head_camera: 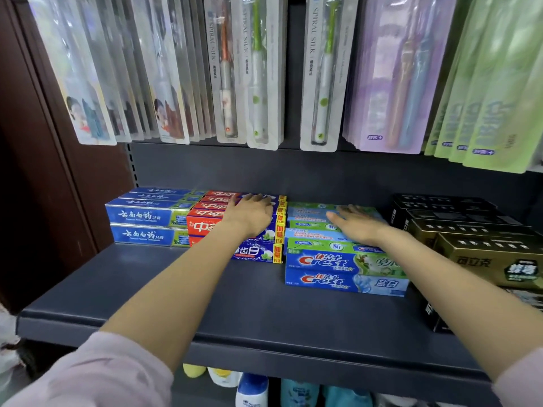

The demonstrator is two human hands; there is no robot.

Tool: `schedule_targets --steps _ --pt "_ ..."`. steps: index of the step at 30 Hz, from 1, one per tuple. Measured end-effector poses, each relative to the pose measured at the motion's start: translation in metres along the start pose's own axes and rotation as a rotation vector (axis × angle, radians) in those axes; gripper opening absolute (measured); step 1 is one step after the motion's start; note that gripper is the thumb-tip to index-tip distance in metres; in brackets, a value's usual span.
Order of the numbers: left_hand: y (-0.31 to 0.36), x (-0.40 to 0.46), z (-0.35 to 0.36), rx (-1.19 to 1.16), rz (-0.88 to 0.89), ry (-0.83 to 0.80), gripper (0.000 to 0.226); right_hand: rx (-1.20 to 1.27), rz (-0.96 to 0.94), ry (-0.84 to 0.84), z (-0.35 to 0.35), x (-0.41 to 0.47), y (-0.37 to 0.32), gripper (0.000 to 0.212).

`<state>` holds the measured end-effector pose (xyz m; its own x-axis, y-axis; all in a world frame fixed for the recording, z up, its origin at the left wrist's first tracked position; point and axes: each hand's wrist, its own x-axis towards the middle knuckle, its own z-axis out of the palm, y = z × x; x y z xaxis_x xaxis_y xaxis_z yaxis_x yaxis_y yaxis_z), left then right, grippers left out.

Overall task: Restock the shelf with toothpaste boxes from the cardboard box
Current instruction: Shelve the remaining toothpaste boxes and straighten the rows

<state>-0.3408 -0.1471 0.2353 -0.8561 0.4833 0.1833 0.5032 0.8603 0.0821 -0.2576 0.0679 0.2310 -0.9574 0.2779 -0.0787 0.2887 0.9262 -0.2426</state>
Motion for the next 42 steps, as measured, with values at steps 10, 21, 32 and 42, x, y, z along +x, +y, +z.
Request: schedule_targets --steps 10,21,32,42 --pt "0.070 -0.027 0.004 0.016 0.301 -0.091 0.051 0.029 0.087 0.103 0.003 -0.023 0.031 0.056" --pt "0.078 -0.034 0.009 0.074 0.291 -0.031 0.050 0.071 0.096 0.153 0.000 -0.037 0.020 0.053" --pt "0.100 -0.059 0.019 0.061 0.399 -0.038 0.098 0.247 0.041 0.388 0.025 -0.113 0.024 0.047" --pt "0.104 -0.056 0.021 -0.006 0.325 -0.068 0.097 0.632 0.134 0.468 0.048 -0.125 0.020 0.070"
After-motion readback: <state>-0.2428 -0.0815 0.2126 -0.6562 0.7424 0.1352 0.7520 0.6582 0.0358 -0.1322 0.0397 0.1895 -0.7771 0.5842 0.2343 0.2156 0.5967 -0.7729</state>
